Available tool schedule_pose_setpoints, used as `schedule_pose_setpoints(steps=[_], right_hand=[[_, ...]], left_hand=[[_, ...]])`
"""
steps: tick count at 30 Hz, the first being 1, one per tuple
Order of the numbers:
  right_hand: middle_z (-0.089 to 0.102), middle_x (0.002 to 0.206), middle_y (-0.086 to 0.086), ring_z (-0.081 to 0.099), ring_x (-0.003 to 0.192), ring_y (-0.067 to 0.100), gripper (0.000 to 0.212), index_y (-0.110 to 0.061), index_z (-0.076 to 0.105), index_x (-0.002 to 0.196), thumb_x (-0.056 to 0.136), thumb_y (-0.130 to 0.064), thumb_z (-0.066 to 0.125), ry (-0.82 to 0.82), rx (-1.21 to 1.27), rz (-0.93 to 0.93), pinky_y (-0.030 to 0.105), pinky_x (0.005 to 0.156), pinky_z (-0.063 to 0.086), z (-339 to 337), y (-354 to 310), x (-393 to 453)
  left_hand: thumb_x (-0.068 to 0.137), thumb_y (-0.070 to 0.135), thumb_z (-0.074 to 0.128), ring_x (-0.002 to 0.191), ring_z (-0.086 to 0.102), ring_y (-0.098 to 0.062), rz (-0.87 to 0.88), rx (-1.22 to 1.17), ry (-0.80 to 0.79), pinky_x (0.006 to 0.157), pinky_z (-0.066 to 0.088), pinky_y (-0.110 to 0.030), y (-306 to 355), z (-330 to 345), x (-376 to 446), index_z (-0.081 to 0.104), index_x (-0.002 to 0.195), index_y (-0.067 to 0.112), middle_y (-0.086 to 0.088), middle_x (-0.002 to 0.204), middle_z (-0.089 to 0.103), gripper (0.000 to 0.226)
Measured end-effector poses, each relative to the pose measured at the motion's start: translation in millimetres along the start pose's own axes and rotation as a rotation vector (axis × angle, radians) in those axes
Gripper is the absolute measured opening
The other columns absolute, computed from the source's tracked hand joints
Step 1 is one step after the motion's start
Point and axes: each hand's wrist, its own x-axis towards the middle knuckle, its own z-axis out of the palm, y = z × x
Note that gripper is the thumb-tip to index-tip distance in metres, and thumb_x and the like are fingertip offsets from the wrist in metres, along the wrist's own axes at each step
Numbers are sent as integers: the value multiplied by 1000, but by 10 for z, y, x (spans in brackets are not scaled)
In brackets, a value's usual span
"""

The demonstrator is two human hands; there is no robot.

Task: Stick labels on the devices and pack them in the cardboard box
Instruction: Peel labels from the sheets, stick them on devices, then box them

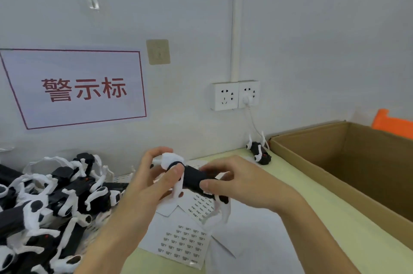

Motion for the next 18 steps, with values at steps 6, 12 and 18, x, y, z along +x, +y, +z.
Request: schedule_pose_setpoints(steps=[6,12,18], right_hand=[[68,81,-9,62,66,5,16,-18,73,96,96,-29,61,-17,277,126,16,63,49,-160,512,-317],[69,95,17,67,87,29,35,4,69,106,95,-29,64,255,681,228,33,76,57,-714,1148,-760],[65,100,16,65,94,30,40,3,68,115,93,-30,64,571,986,303,38,80,61,-1421,1679,-1048]], left_hand=[[70,58,64,102,70,-10,-50,90,30,91,51,-38,-172,376,-42,65,111,49,12,110,74,41],[94,12,64,101,67,-11,-41,353,15,86,53,-33,-551,702,-118,75,89,39,18,98,74,30],[89,11,70,110,60,-8,-28,690,-198,88,41,-16,-982,1391,132,72,96,36,22,107,67,26]])
